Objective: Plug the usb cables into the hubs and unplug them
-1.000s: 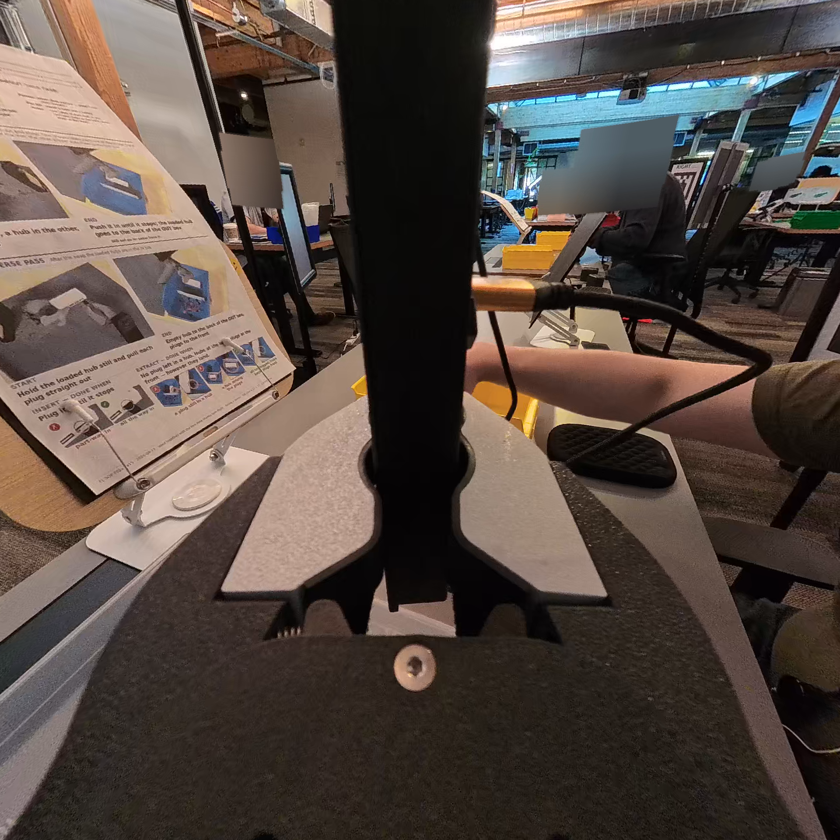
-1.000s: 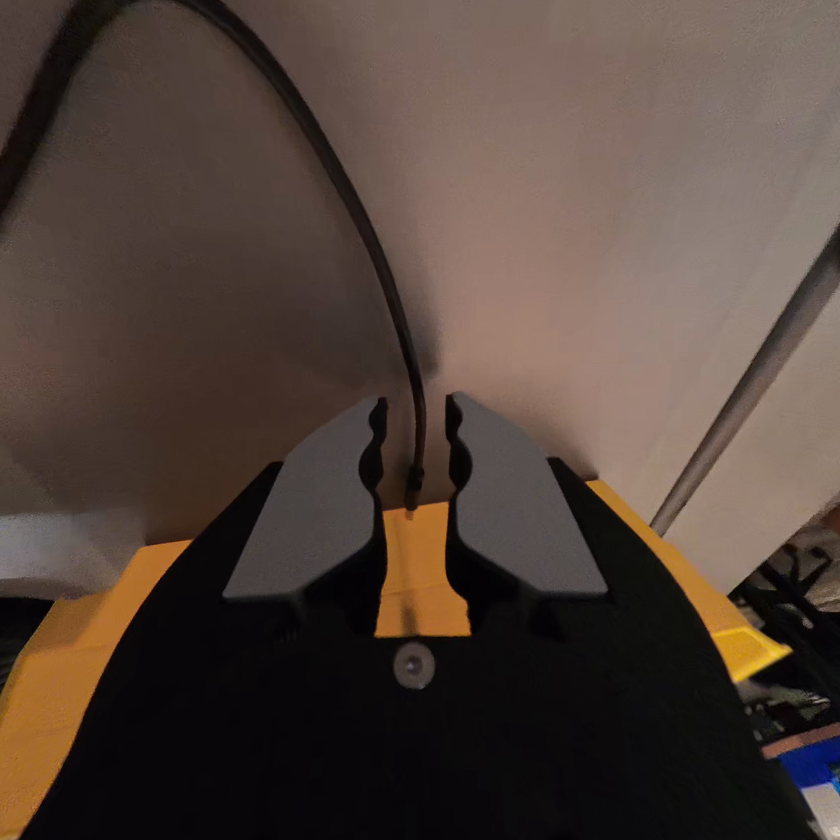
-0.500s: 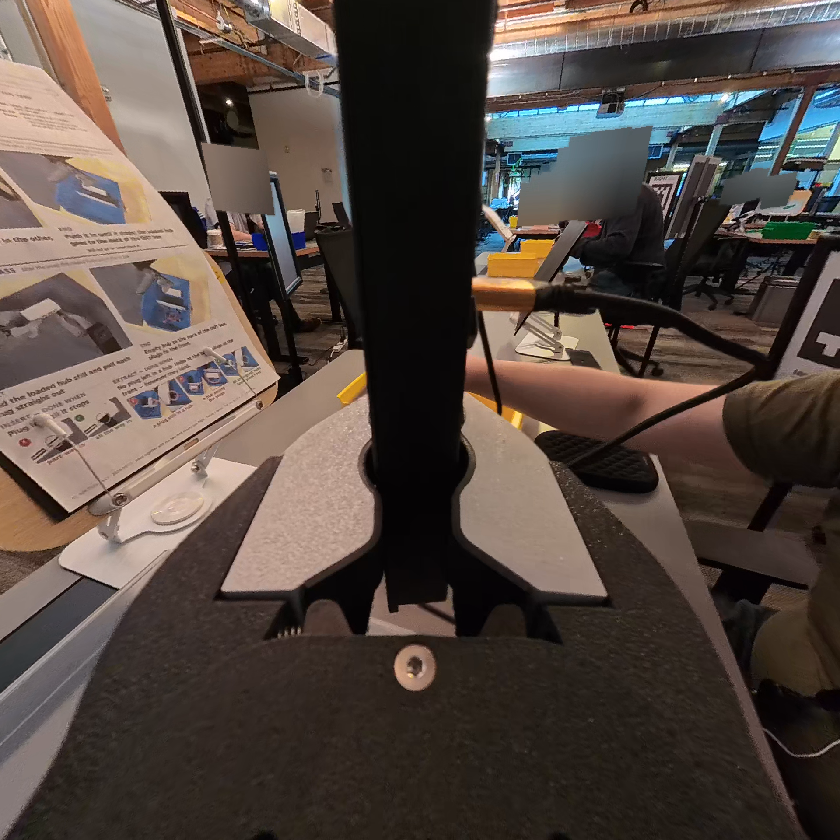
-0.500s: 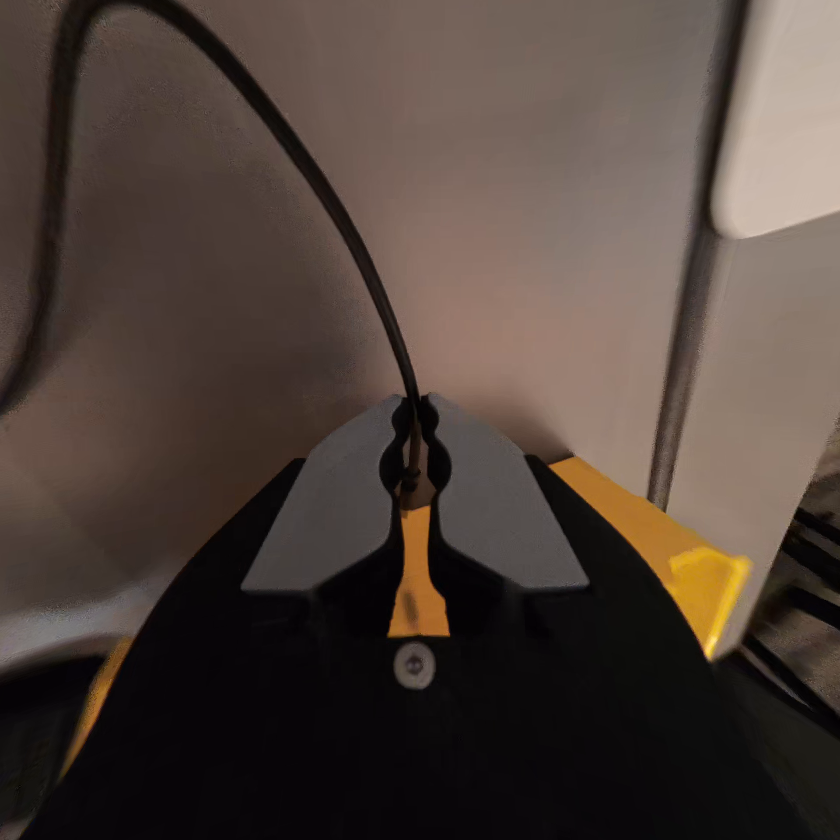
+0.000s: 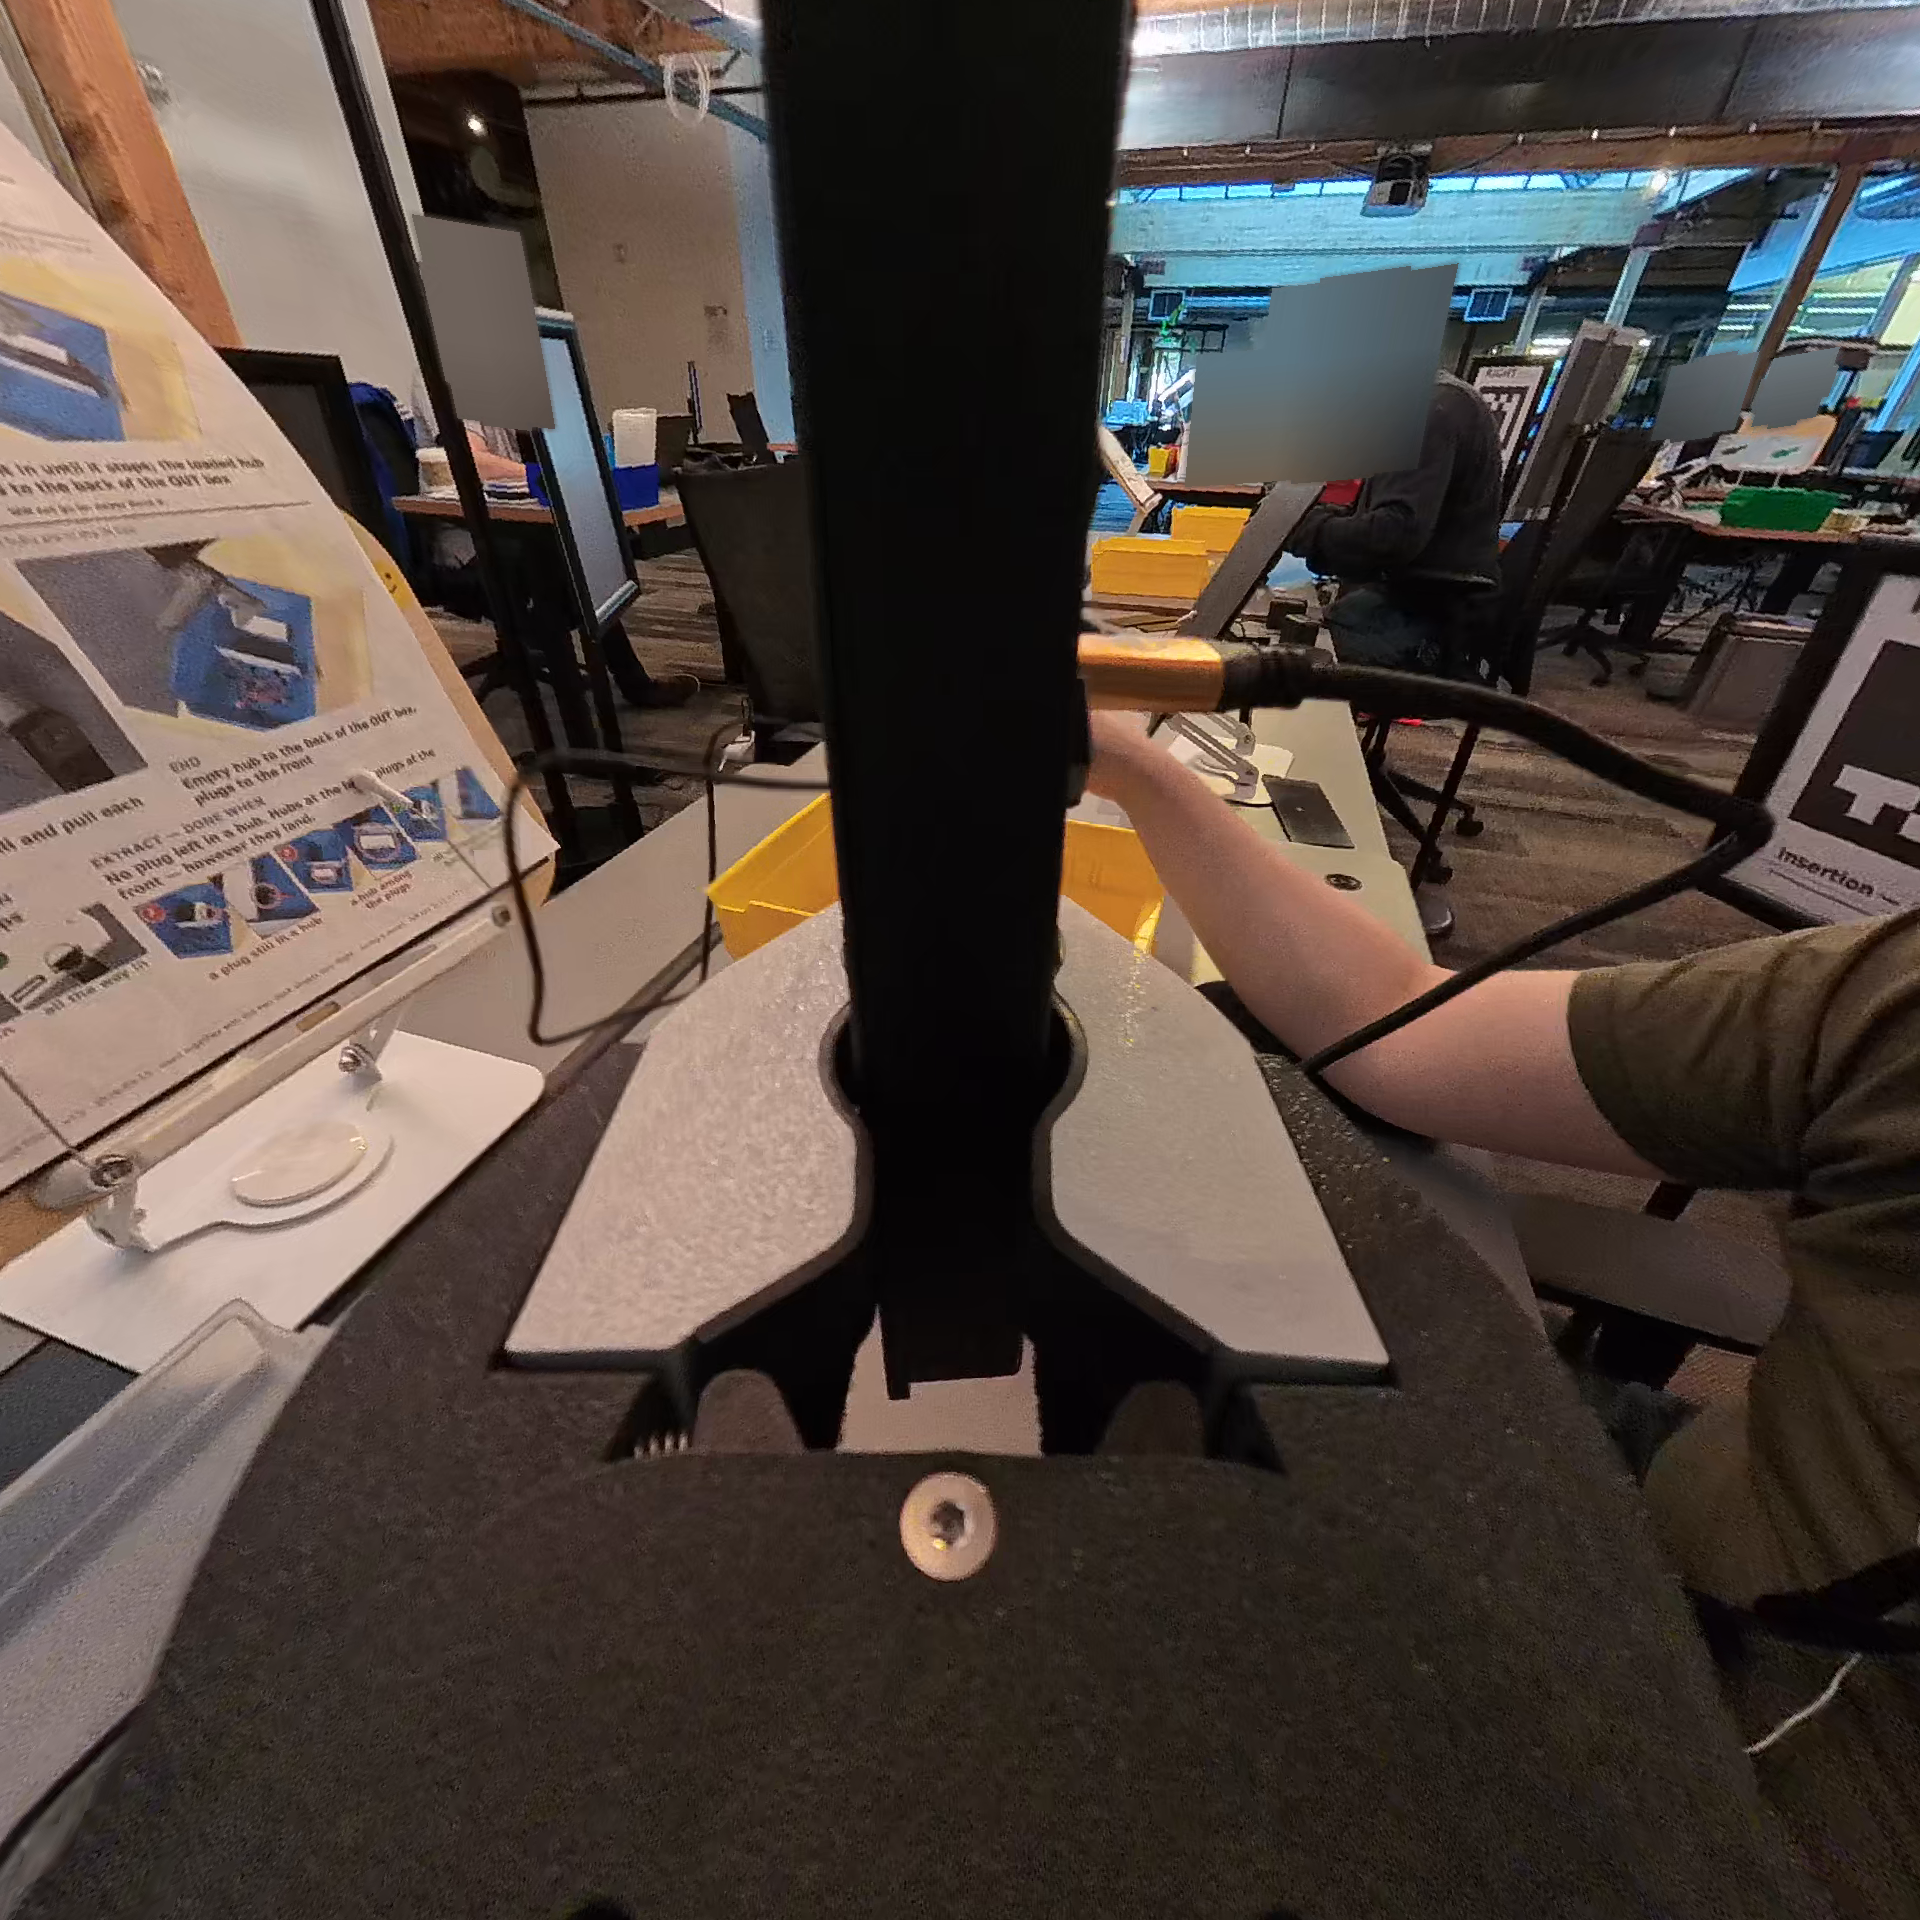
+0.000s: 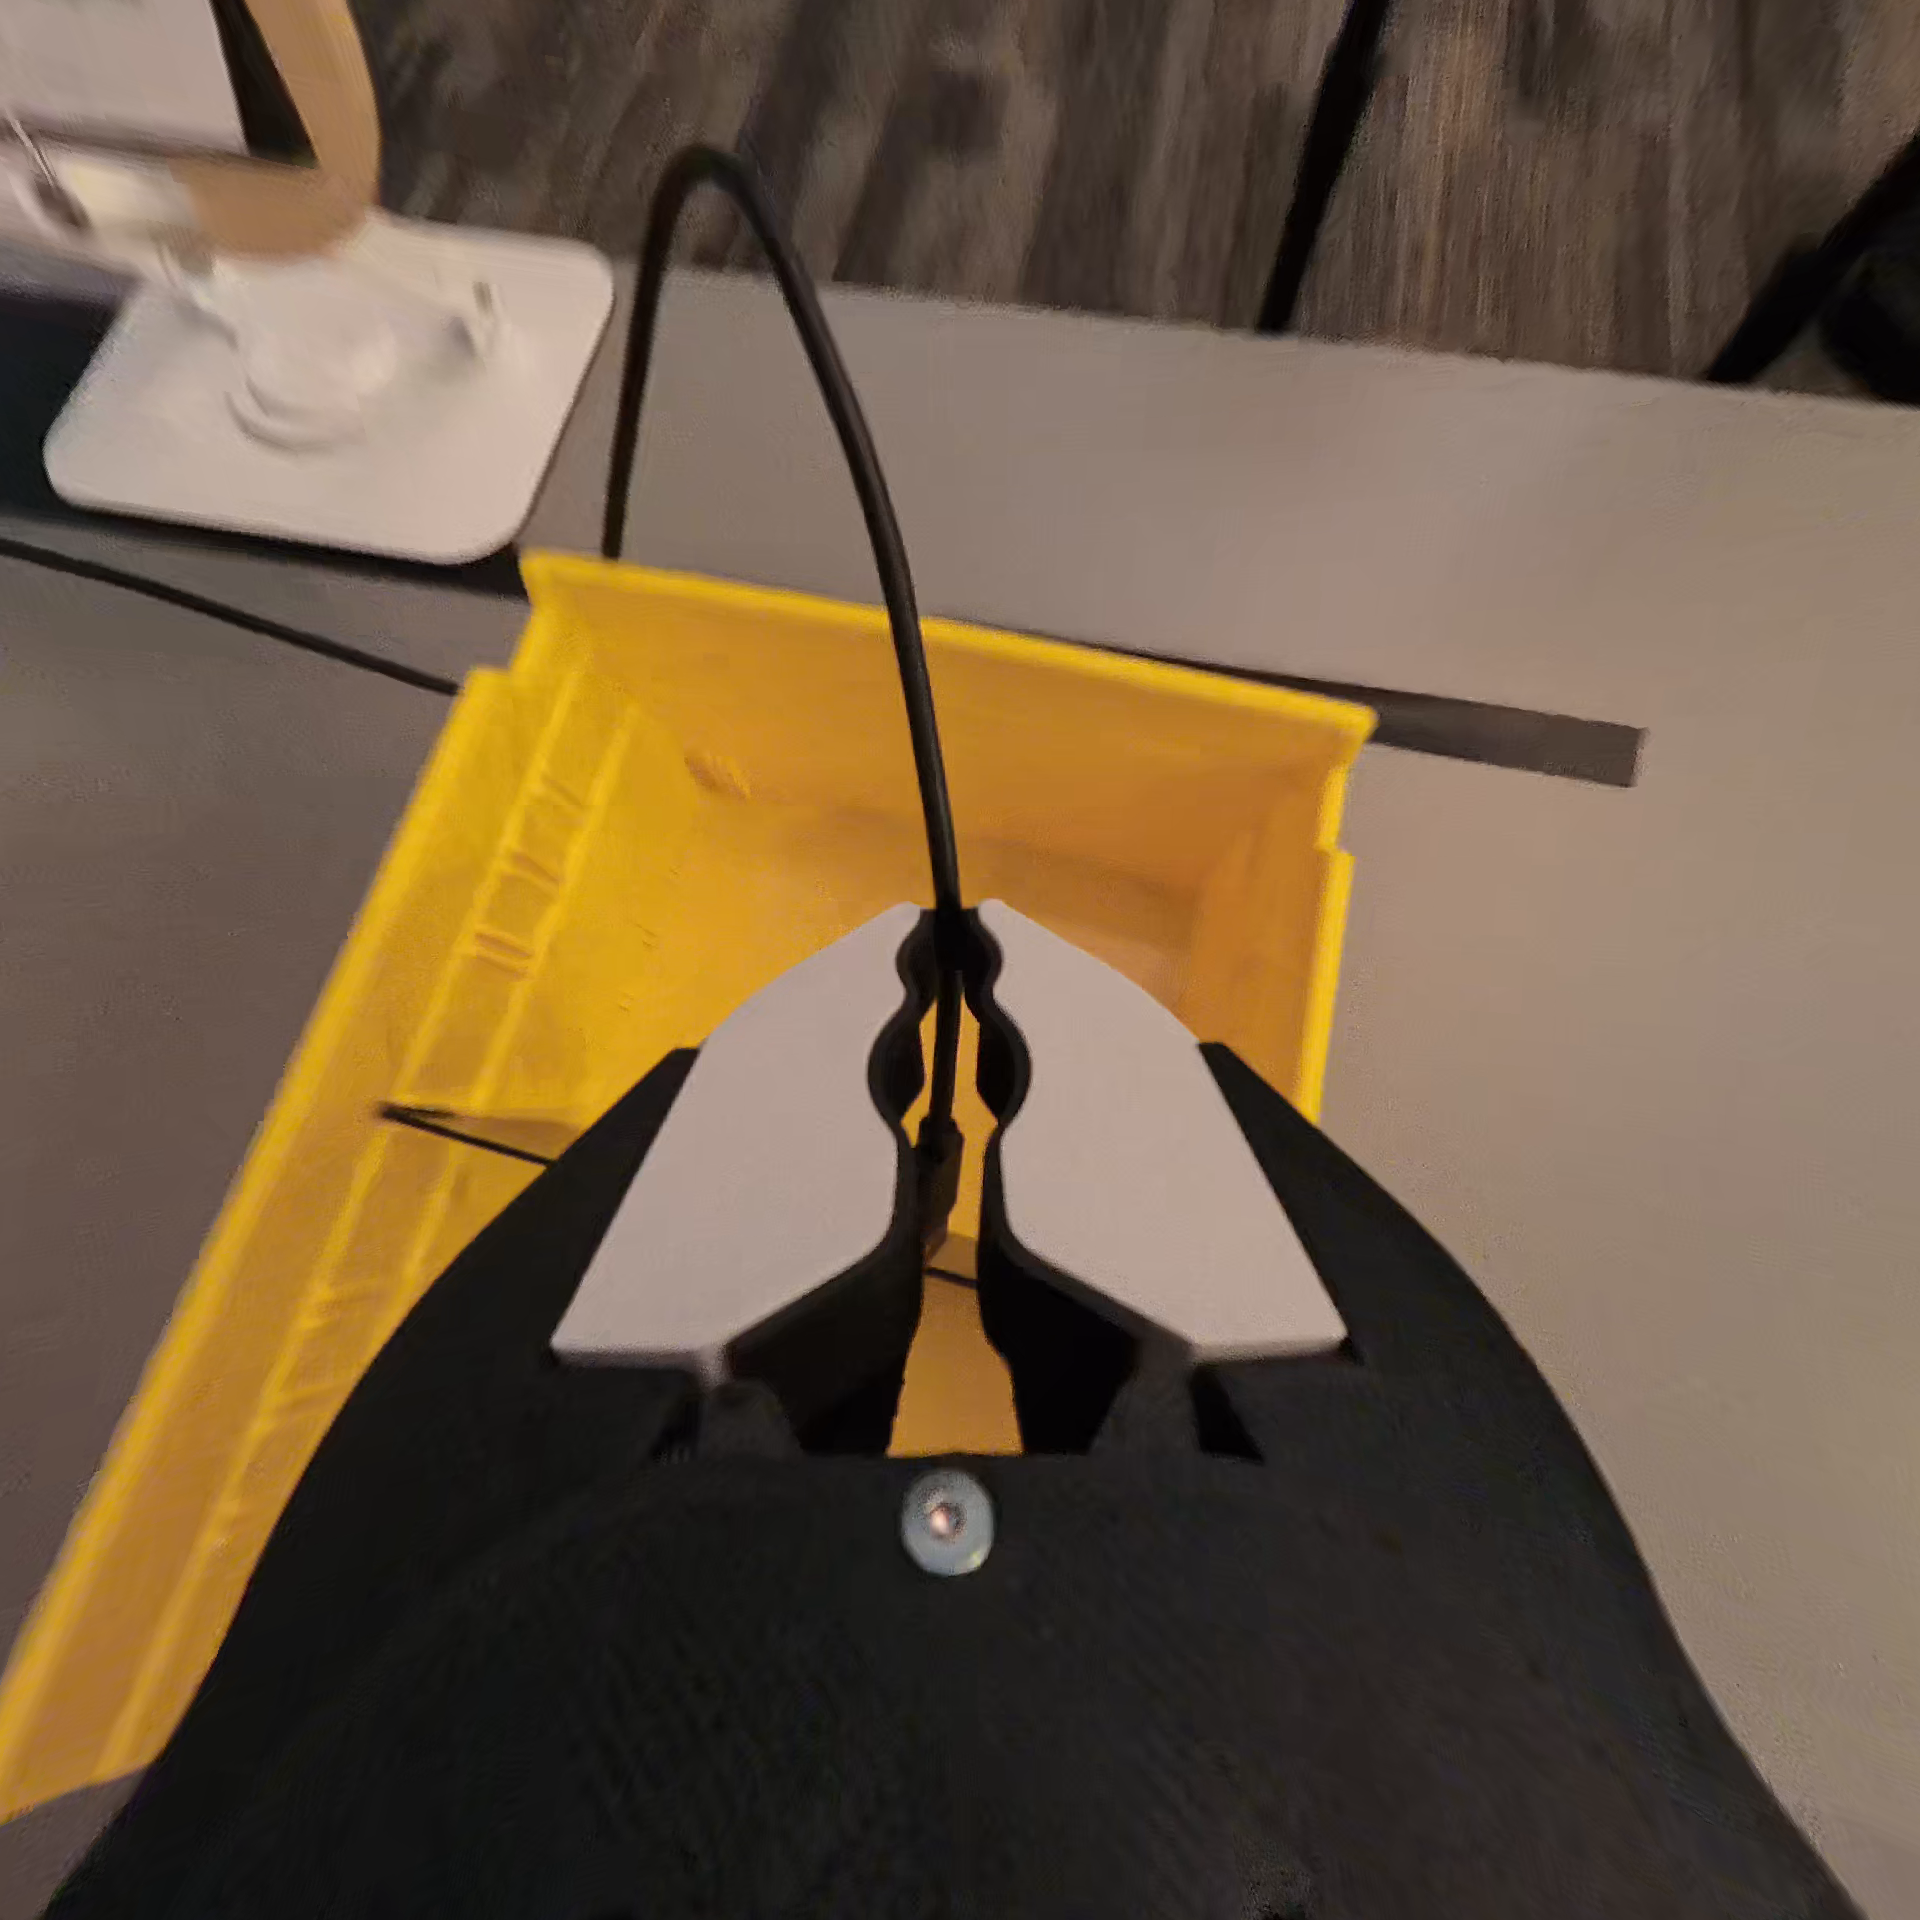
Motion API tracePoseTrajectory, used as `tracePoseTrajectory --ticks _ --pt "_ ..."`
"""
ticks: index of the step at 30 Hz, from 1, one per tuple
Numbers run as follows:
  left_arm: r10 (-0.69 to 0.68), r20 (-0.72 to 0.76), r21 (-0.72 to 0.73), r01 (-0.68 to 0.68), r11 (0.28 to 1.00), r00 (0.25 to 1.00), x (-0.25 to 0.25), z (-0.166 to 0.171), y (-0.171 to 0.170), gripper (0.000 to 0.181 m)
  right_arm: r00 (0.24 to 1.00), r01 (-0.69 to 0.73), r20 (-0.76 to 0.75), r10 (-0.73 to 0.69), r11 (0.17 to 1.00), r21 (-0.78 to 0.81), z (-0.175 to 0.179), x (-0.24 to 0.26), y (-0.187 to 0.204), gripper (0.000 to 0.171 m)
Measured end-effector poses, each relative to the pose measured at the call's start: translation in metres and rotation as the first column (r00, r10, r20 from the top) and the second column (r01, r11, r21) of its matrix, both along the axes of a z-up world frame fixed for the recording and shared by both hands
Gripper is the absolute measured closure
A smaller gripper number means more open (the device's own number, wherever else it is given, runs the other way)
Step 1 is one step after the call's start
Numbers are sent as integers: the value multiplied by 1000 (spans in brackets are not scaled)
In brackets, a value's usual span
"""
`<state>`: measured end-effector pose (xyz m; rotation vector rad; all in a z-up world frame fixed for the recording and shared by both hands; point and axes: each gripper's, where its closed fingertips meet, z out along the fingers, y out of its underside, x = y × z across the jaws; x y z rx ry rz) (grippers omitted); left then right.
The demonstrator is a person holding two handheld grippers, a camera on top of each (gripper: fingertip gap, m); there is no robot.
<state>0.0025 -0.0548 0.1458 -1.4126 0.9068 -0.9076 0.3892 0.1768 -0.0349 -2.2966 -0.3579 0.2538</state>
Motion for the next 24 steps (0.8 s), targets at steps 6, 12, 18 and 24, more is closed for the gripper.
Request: tracePoseTrajectory --ticks 6,12,18,24 --pt "10 9 -26 -10 1000 1000 14 -7 8 154 980 -107 155 123 988 -108 -42 -7 8 166" --pt "-14 27 -62 16 998 1000 20 -10 8 154 977 -107 144 155 949 -297 -67 -15 -6 165" --pt "-6 23 -70 8 998 1000 17 -10 8 155 982 -110 129 139 972 -209 -47 -11 -5 135" --pt "9 24 -51 -7 999 1000 12 -6 6 155 949 -246 213 233 968 39 15 -51 -11 135"
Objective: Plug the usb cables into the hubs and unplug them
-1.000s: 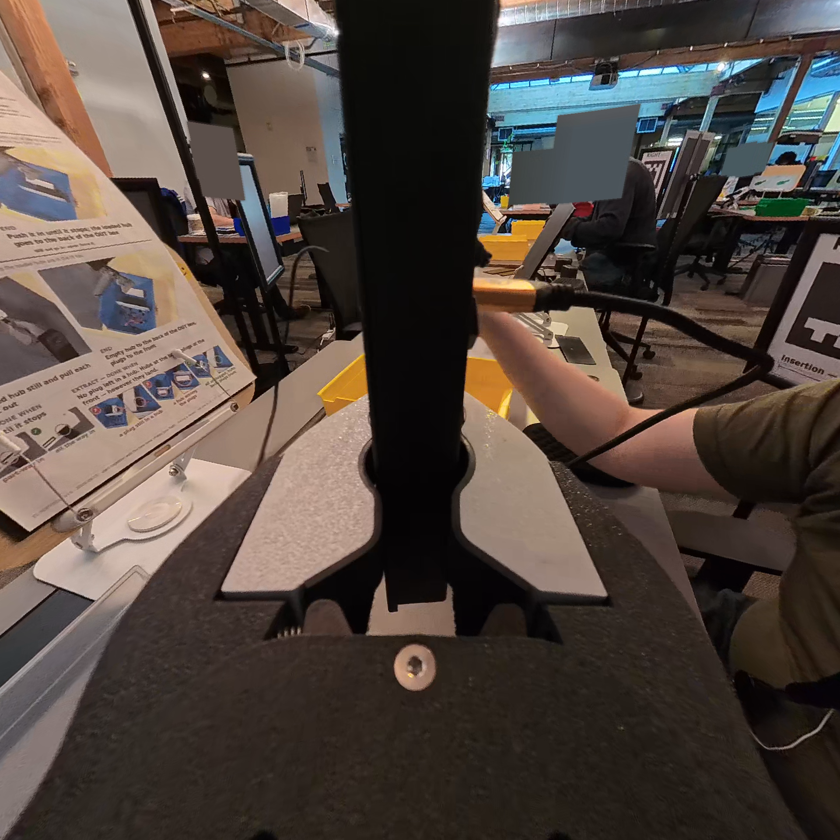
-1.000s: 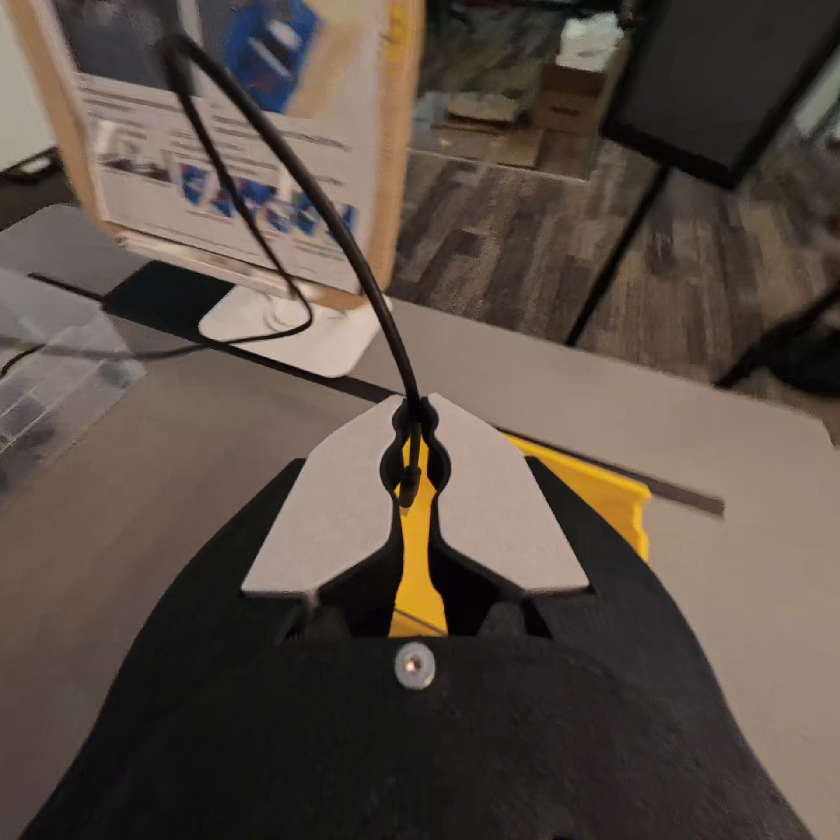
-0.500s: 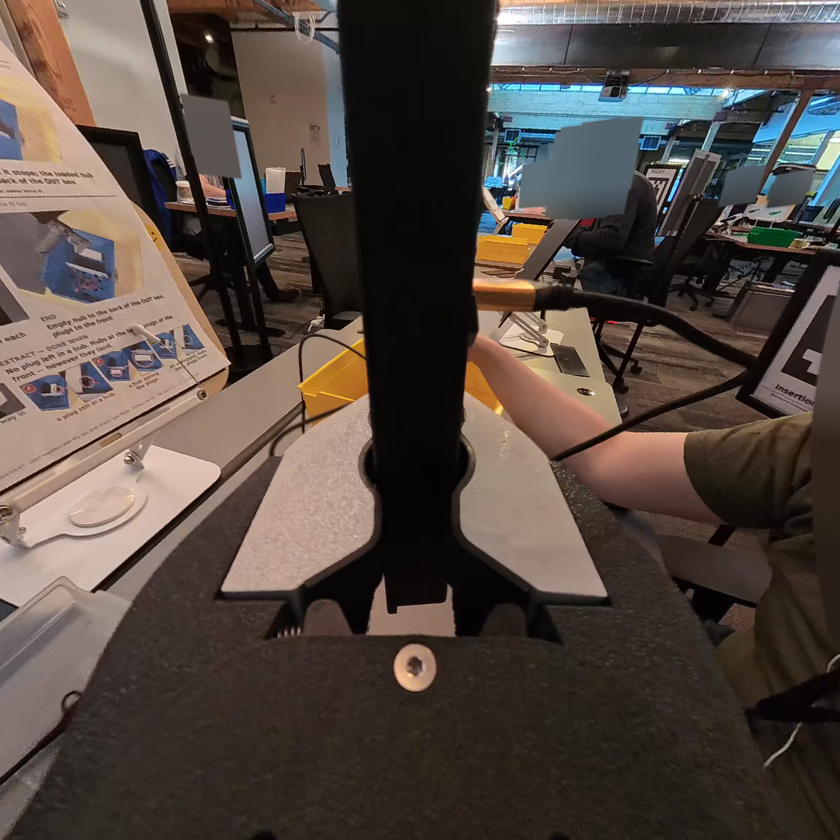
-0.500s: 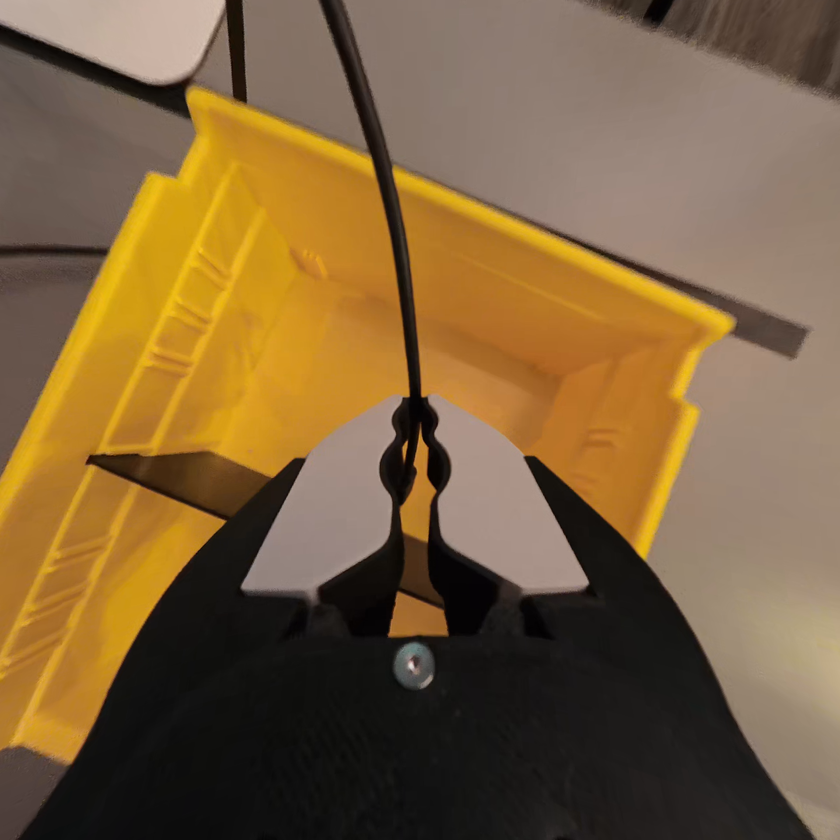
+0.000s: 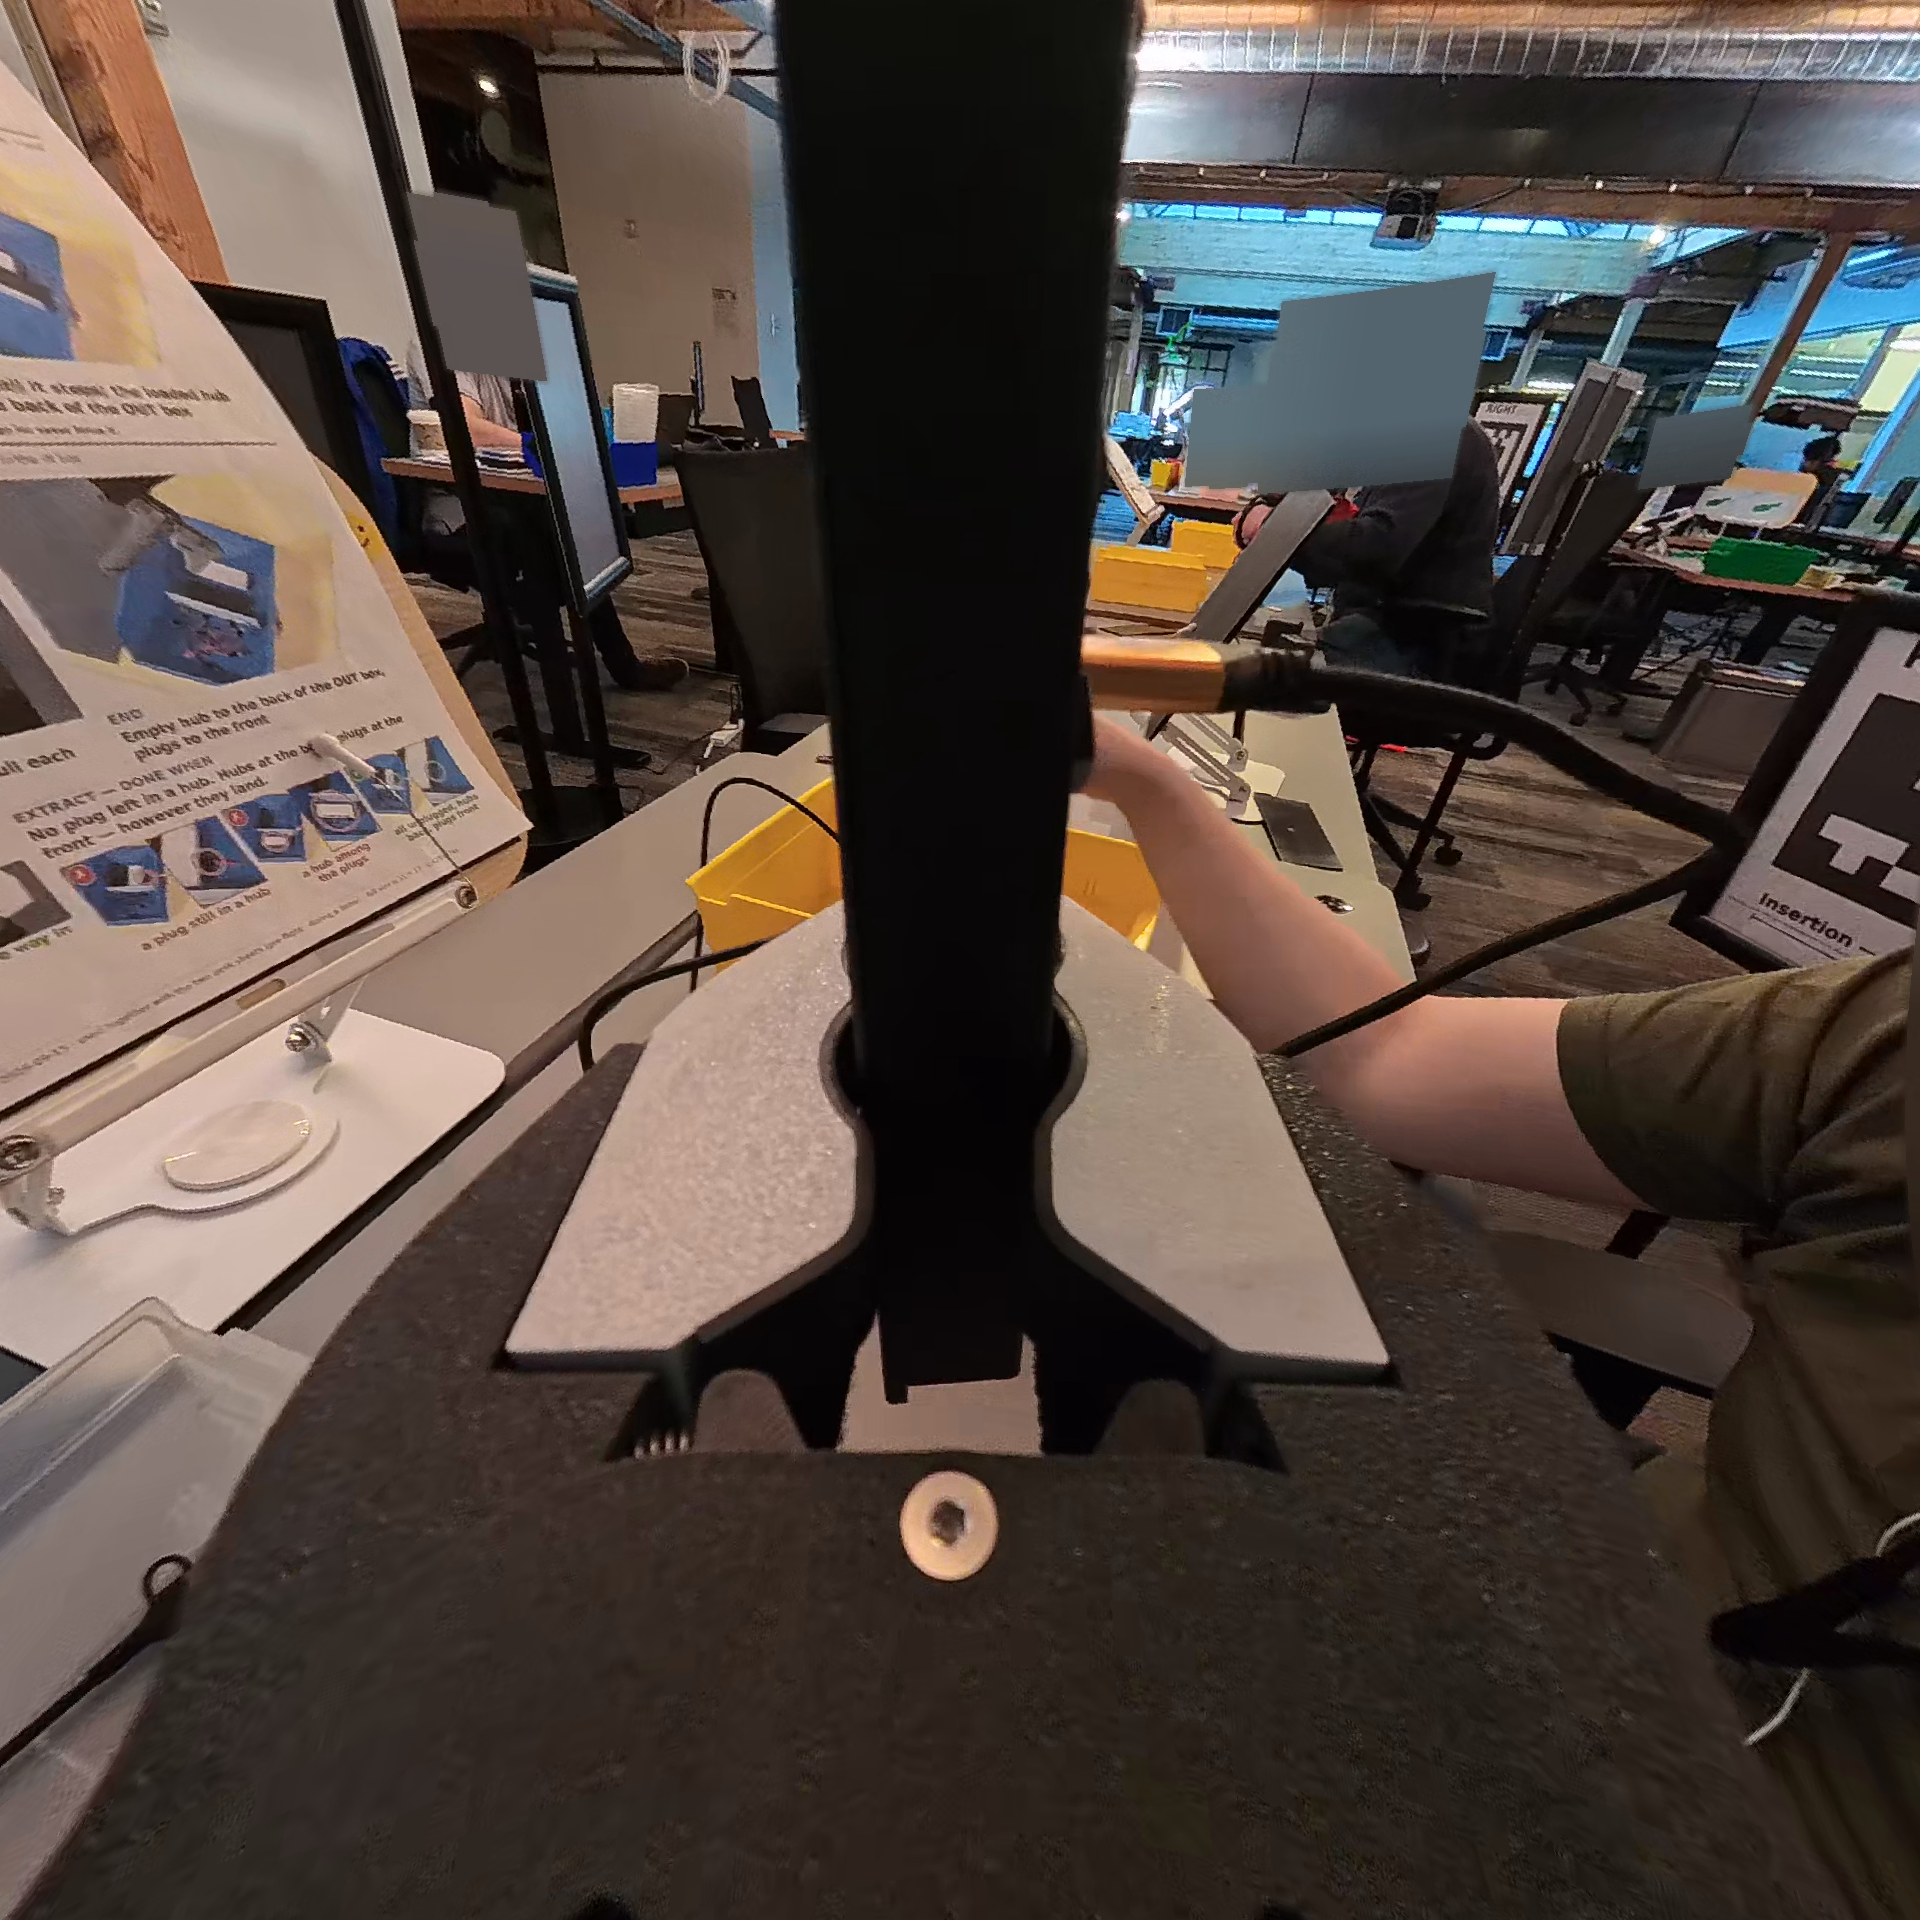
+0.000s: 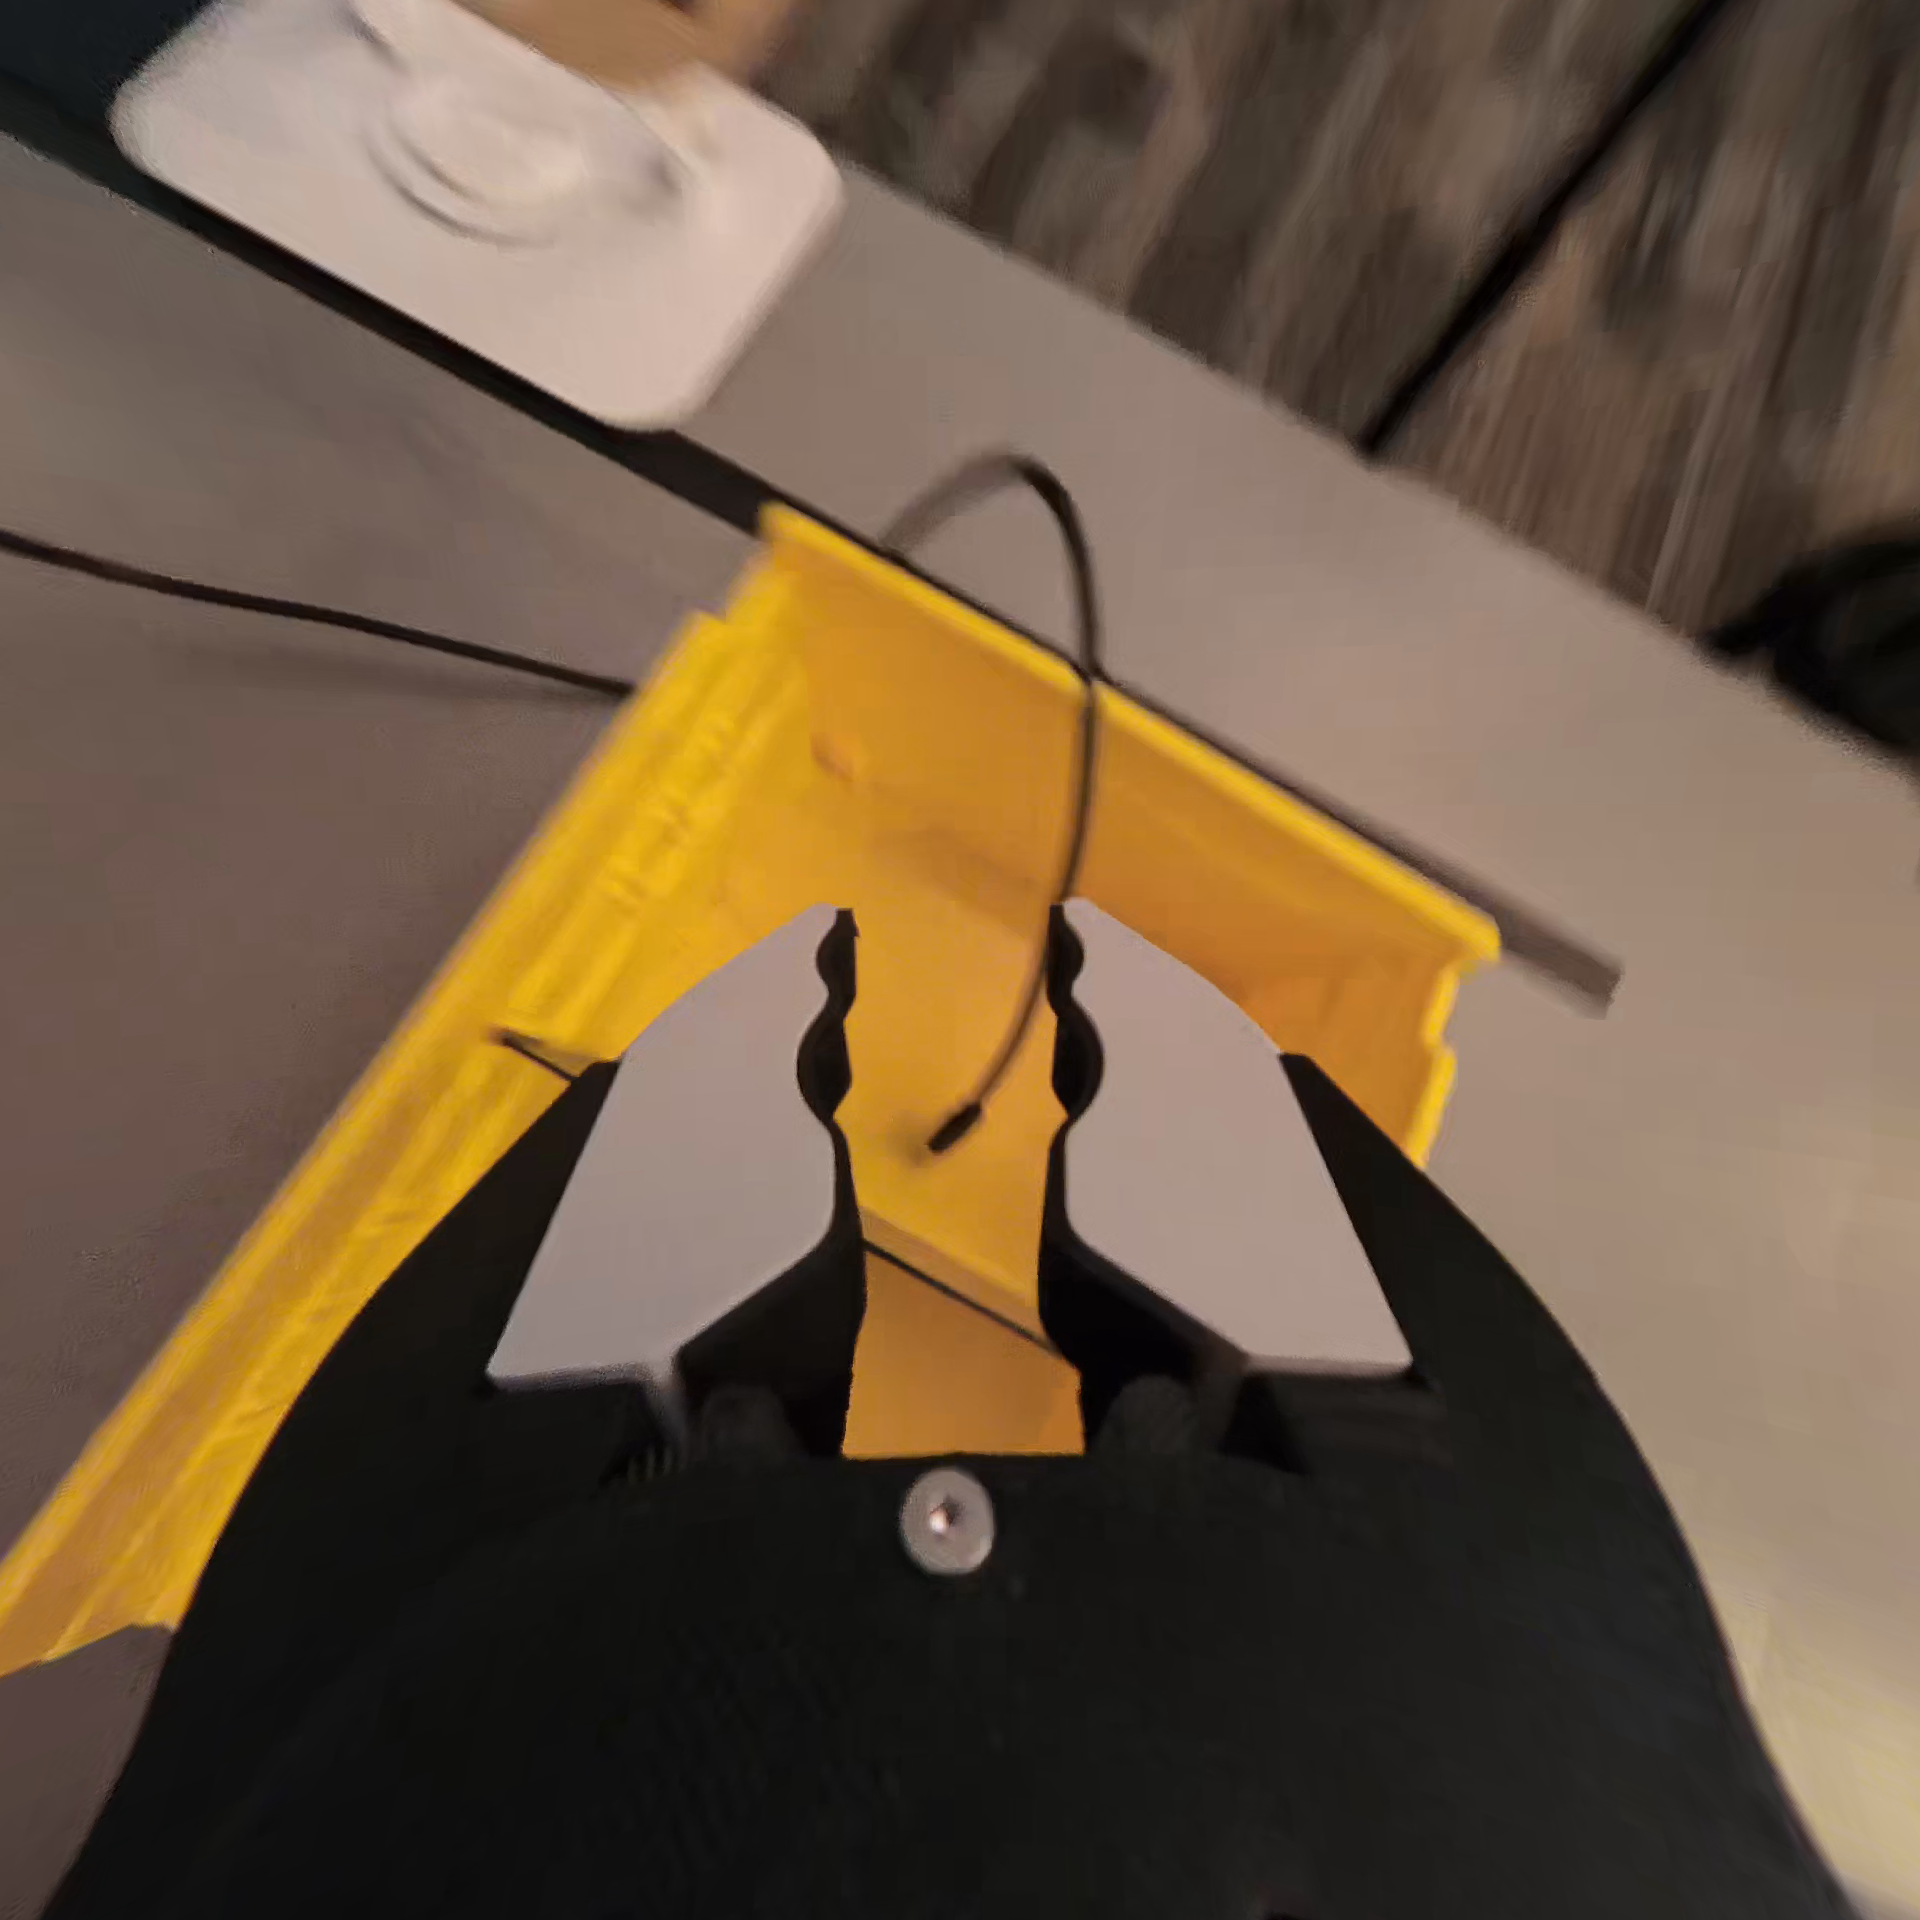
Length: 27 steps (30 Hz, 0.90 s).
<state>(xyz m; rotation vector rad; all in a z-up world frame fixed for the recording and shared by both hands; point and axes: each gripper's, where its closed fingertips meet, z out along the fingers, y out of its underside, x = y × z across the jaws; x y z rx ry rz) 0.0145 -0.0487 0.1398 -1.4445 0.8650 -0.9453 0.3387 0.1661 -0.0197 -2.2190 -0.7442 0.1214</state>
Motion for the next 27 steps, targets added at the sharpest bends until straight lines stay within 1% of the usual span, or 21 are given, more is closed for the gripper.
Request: tracePoseTrajectory --ticks 1,2,3,5,6,7,8,9,10,12,15,17,19,21,24,27 --pt "5 3 1 -5 1000 1000 -1 1 0 155 995 -97 -5 98 992 78 16 -24 -5 135" --pt "6 7 1 -6 1000 1000 -2 1 0 155 978 -203 -18 209 965 164 31 -53 -14 135" --pt "7 11 0 -7 1000 1000 -3 2 0 155 944 -309 -40 327 920 240 44 -86 -25 135" --pt "14 19 2 -14 1000 1000 -6 3 1 155 820 -509 -103 563 799 319 60 -151 -60 135" --pt "17 22 2 -17 1000 1000 -7 4 1 155 755 -571 -131 642 743 350 64 -177 -75 135" --pt "19 26 3 -19 1000 999 -8 5 1 155 709 -598 -161 687 706 379 68 -199 -86 130" --pt "19 30 5 -19 1000 999 -9 6 1 155 694 -596 -187 695 701 392 69 -215 -90 123" --pt "20 33 7 -20 1000 999 -10 7 0 155 721 -560 -206 662 732 388 68 -226 -87 119" --pt "19 35 10 -19 1000 999 -10 8 -1 155 748 -527 -220 626 762 376 65 -235 -84 119" --pt "17 39 22 -18 1000 999 -11 11 -3 154 790 -477 -197 581 784 398 58 -247 -79 114" --pt "16 41 37 -17 999 999 -13 14 -6 155 761 -429 -270 590 770 472 54 -269 -82 112" --pt "14 52 38 -16 999 999 -14 16 -6 155 741 -409 -342 578 792 453 41 -281 -80 112" --pt "13 66 36 -15 999 998 -16 17 -6 155 751 -382 -371 547 817 431 24 -286 -73 113" --pt "6 76 36 -9 999 997 -16 19 -7 154 779 -350 -356 516 829 436 7 -287 -63 113" --pt "-7 79 43 3 999 997 -15 21 -10 154 795 -370 -283 536 799 473 -10 -296 -59 114" --pt "-15 77 51 11 999 997 -14 23 -13 155 742 -435 -276 610 753 493 -17 -314 -71 125"
